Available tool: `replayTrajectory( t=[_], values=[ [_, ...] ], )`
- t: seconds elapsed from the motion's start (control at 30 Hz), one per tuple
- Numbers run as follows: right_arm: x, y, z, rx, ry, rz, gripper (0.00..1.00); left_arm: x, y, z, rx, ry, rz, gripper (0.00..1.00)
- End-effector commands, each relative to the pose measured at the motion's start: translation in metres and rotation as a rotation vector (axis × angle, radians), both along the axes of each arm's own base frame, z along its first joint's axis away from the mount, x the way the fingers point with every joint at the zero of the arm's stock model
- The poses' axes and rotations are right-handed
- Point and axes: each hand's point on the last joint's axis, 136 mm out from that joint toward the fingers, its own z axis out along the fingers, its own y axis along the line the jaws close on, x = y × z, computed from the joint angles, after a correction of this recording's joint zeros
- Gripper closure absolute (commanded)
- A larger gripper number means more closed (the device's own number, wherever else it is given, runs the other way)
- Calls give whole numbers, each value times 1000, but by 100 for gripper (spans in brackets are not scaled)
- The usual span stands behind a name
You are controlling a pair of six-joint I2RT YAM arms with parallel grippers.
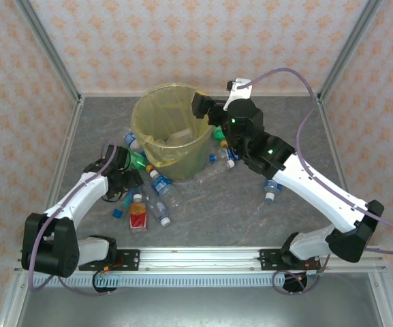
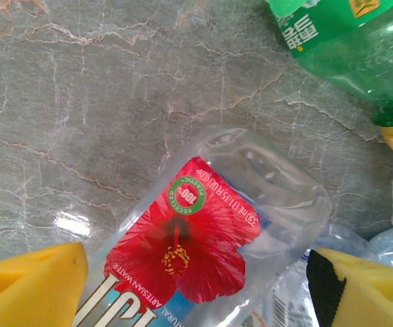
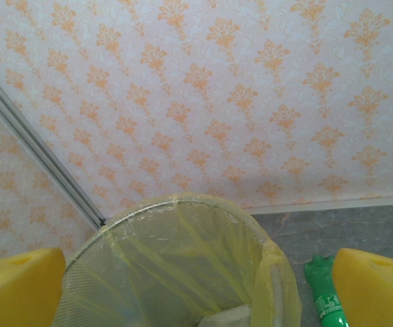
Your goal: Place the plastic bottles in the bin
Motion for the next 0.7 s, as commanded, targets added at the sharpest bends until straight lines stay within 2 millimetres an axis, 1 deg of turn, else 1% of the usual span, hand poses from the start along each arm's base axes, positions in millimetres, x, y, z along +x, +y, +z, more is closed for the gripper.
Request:
replayTrajectory(
  t=[0.0, 0.27, 0.67],
  values=[
    [-4, -10, 5, 28, -15, -31, 0, 2, -4, -3, -25, 17, -28, 14],
    [-6, -13, -1, 46, -8, -26, 0, 4, 13, -4, 62, 17, 23, 17],
    [-8, -15, -6, 50, 3, -23, 0, 11, 32, -20, 125, 37, 45, 16]
  ],
)
